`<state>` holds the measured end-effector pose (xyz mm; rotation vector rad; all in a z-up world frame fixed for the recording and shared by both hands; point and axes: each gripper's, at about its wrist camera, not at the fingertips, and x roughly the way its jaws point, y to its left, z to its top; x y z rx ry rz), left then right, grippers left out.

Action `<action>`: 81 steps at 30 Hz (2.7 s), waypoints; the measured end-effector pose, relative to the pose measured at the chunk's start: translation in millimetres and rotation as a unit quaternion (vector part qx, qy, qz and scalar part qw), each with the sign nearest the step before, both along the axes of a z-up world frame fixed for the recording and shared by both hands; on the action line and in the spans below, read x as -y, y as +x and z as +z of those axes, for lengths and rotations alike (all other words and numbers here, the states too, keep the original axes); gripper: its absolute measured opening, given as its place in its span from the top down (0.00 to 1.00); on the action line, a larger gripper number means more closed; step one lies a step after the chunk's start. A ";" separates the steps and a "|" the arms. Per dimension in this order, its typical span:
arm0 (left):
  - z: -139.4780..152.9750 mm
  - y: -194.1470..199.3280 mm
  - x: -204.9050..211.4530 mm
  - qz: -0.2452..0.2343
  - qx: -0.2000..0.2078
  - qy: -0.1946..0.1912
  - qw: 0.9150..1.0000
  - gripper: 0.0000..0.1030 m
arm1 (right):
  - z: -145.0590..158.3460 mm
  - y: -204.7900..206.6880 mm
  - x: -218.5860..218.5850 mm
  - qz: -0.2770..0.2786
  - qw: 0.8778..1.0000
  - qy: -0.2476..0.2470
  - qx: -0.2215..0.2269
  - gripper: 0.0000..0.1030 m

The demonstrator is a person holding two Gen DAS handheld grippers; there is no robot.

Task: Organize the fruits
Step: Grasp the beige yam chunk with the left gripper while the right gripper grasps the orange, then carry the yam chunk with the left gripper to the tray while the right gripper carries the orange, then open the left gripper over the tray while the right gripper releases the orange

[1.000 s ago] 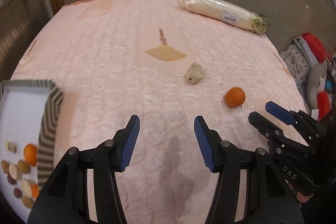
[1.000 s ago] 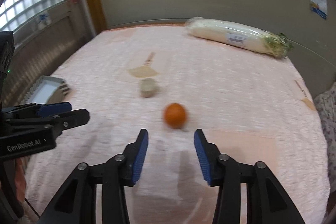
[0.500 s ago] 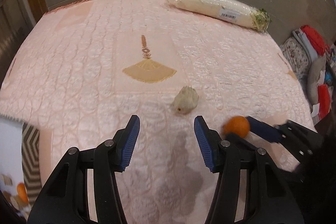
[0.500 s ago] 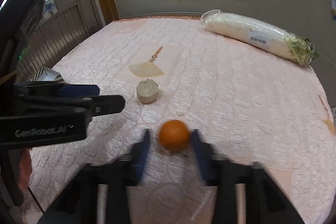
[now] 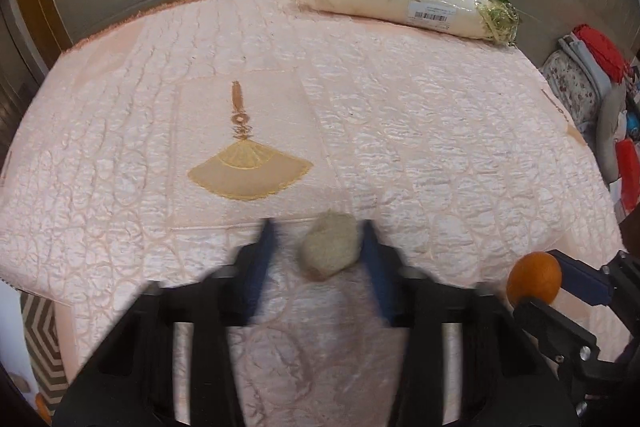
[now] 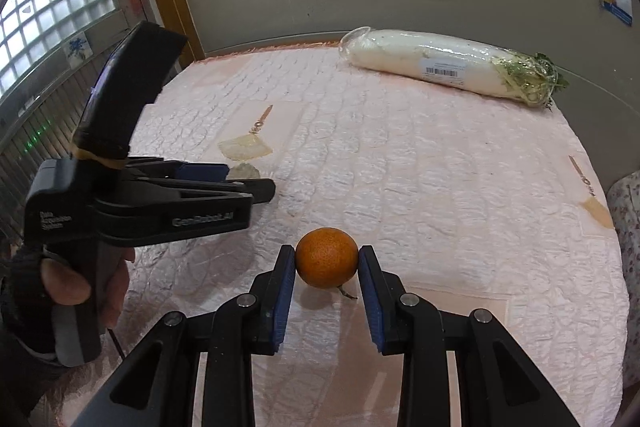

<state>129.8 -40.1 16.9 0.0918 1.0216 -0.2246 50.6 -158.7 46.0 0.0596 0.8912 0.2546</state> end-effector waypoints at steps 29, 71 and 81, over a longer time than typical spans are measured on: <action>90.8 -213.3 -202.6 0.177 0.069 -0.010 0.982 0.74 | 45.3 -73.2 -194.4 0.183 0.979 0.071 0.044 0.70; 21.9 -277.3 -315.9 0.309 0.024 -0.005 0.951 0.74 | 8.8 -114.4 -350.0 0.316 0.948 0.037 -0.006 0.70; 16.1 -276.3 -319.2 0.318 0.019 -0.008 0.948 0.74 | -3.6 -116.3 -356.7 0.320 0.947 0.022 -0.011 0.70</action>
